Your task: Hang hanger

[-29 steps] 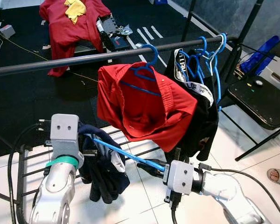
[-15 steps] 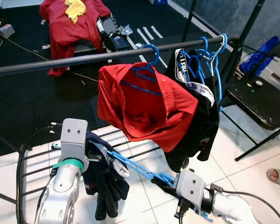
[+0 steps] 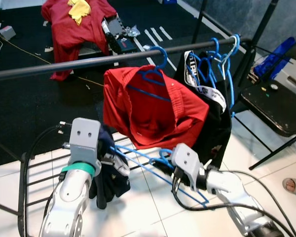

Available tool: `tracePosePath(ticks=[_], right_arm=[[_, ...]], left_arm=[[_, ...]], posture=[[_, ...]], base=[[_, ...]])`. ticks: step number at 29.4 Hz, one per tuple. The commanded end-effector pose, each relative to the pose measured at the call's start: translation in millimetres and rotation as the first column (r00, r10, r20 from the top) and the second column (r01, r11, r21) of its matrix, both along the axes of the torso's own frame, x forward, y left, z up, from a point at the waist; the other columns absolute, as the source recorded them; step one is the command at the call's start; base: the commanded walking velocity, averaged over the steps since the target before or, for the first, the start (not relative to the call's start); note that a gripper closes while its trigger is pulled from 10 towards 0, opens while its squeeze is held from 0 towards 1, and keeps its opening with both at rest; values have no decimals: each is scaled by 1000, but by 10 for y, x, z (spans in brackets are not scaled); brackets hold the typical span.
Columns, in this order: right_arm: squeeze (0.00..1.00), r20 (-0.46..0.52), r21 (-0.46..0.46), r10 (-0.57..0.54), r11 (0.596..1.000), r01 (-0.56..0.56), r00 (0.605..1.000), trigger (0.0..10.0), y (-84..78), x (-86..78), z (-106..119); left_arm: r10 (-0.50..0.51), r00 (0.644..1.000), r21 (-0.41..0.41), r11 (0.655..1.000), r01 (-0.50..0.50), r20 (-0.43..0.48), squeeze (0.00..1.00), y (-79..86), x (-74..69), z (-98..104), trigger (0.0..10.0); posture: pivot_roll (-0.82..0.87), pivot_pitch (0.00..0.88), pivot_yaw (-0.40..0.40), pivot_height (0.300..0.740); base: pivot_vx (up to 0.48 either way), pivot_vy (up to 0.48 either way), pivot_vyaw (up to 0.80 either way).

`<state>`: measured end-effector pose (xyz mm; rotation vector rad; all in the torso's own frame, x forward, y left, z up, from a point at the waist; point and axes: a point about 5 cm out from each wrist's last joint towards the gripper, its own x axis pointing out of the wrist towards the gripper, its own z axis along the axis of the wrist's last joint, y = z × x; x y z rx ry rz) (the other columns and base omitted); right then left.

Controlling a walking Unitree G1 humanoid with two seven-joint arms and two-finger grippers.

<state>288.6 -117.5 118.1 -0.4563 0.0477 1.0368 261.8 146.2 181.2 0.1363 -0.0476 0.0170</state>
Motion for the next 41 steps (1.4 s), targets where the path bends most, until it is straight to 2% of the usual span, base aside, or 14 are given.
tracePosePath(ticks=[1, 2, 5, 7, 10, 11, 12, 14, 22, 25, 27, 30, 38, 41], right_arm=[[0, -9, -8, 38, 999, -38, 999, 0, 26, -111, -93], [0, 3, 20, 18, 1000, -18, 1000, 0, 17, -231, -130], [0, 8, 42, -3, 999, 2, 1000, 0, 7, -314, -149], [0, 5, 81, -62, 995, 62, 998, 0, -29, -490, -213], [0, -1, 84, -111, 990, 111, 994, 0, -74, -561, -268], [0, 5, 83, -168, 983, 167, 986, 10000, -127, -607, -307], [0, 5, 83, -168, 983, 167, 986, 10000, -127, -607, -307], [0, 58, 91, -290, 954, 285, 955, 10000, -214, -590, -335], [0, 100, 112, -393, 917, 382, 914, 10000, -269, -598, -368], [0, 153, 116, -518, 855, 505, 842, 10000, -363, -561, -394], [0, 166, 130, -540, 841, 525, 825, 10000, -352, -529, -372], [0, 160, 236, -578, 810, 537, 800, 10000, -219, -382, -255], [0, 169, 328, -585, 793, 514, 793, 10000, -92, -311, -148], [0, 131, 361, -556, 798, 483, 821, 10000, 26, -310, -143]], left_arm=[[6, 1000, -1, 1000, -6, 26, 0, -3, -27, 25, 10000], [45, 999, -35, 998, -45, 4, 0, 48, -5, -16, 10000], [72, 997, -61, 995, -73, -15, 0, 84, 9, -48, 10000], [200, 977, -99, 974, -206, -67, 0, 234, 60, -120, 10000], [262, 961, -101, 957, -270, -89, 0, 316, 75, -150, 10000], [294, 950, -99, 948, -304, -101, 0, 366, 84, -175, 10000], [294, 950, -99, 948, -304, -101, 0, 366, 84, -175, 10000], [283, 953, -89, 952, -293, -110, 0, 375, 82, -210, 10000], [254, 961, -87, 961, -264, -114, 0, 352, 68, -235, 10000], [227, 963, -87, 967, -241, -146, 0, 337, 28, -319, 10000], [203, 967, -88, 972, -219, -155, 0, 313, 9, -353, 10000], [141, 984, -43, 988, -147, -106, 0, 230, -72, -402, 10000], [189, 979, -91, 976, -196, -83, 0, 259, -100, -458, 10000], [217, 972, -118, 967, -227, -90, 0, 270, -80, -491, 10000]], posture=[[-20, 141, 34, 740], [-29, 142, 27, 740], [-29, 142, 27, 740], [-56, 141, 34, 740], [-76, 142, 45, 740], [-86, 140, 51, 740], [-86, 140, 51, 740], [-100, 136, 58, 740], [-100, 132, 56, 740], [-104, 127, 56, 740], [-104, 127, 56, 740], [-97, 109, 51, 740], [-93, 74, 43, 740], [-102, 59, 37, 740]], base=[[0, 0, 0], [0, 0, 0], [0, 0, 0], [0, 0, 0], [0, 0, 0], [0, 0, 0], [0, 0, 0], [0, 0, 0], [0, 0, 0], [0, 0, 0], [0, 0, 0], [0, 0, 0], [0, 0, 0], [0, 0, 0]])
